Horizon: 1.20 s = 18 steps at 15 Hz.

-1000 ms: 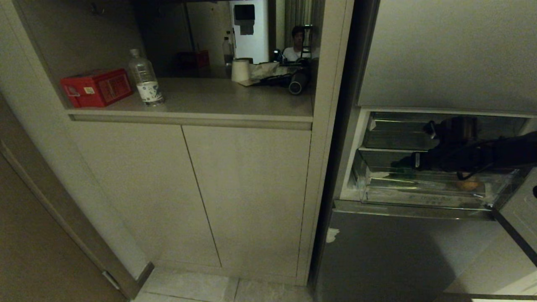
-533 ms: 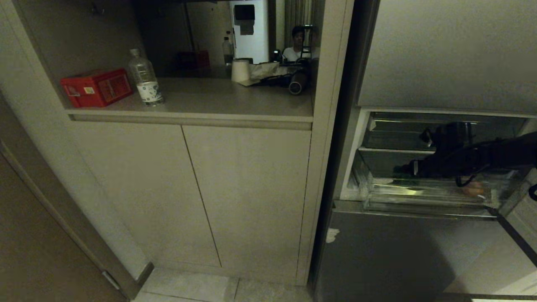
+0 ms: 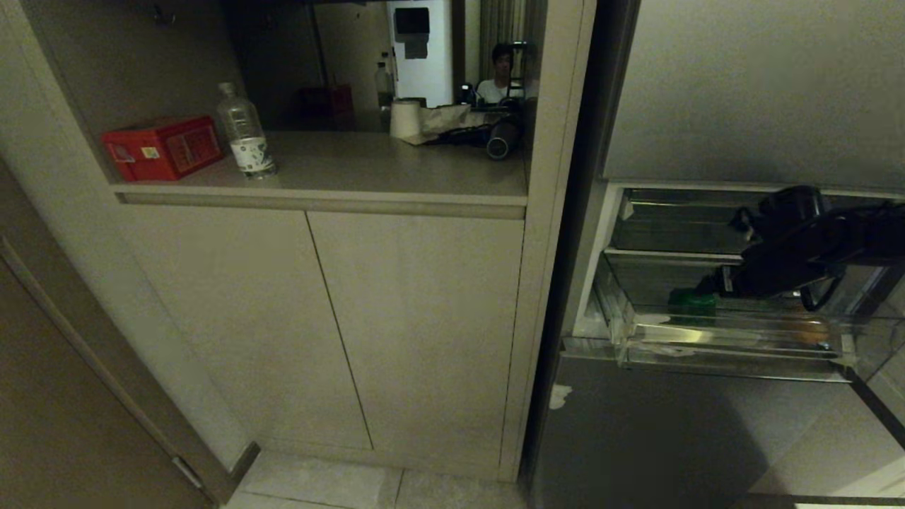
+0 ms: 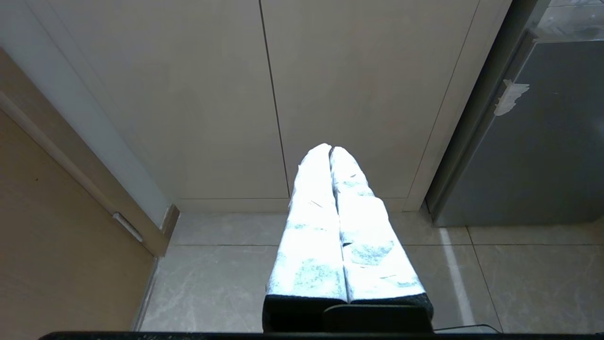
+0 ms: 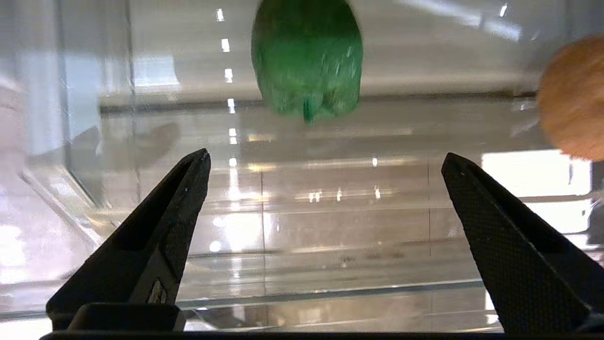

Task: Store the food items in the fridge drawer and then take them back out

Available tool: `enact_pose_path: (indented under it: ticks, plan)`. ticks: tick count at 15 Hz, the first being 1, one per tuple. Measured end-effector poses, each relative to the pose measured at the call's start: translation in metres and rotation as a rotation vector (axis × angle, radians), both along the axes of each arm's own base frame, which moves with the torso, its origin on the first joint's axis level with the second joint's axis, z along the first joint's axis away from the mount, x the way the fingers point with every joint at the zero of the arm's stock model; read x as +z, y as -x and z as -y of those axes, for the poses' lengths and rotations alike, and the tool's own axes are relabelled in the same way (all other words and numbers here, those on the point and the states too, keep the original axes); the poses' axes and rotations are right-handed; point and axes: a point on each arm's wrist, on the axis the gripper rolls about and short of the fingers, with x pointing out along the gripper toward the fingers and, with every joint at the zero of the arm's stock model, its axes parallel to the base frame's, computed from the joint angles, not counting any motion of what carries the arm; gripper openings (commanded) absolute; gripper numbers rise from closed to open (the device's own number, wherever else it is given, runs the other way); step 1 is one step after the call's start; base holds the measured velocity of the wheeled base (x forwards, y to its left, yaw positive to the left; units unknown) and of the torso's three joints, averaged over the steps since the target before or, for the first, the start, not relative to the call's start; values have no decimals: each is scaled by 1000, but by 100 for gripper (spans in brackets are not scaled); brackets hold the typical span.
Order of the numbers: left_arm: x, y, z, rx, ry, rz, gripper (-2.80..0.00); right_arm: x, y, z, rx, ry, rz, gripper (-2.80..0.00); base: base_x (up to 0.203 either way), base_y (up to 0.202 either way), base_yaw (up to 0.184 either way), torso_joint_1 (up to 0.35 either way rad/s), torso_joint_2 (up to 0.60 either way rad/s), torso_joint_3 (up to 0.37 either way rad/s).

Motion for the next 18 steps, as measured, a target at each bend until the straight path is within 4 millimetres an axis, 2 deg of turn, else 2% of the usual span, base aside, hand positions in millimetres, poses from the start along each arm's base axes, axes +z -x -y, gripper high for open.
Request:
enact_pose_path:
  ticks: [8, 18]
  plan:
    - [0, 0, 0, 0, 0, 0, -280, -6, 12, 9, -15, -11, -105, 0, 0, 0, 0, 0, 0, 0]
    - [0, 0, 0, 0, 0, 0, -280, 16, 53, 12, -31, -47, -289, 0, 0, 0, 0, 0, 0, 0]
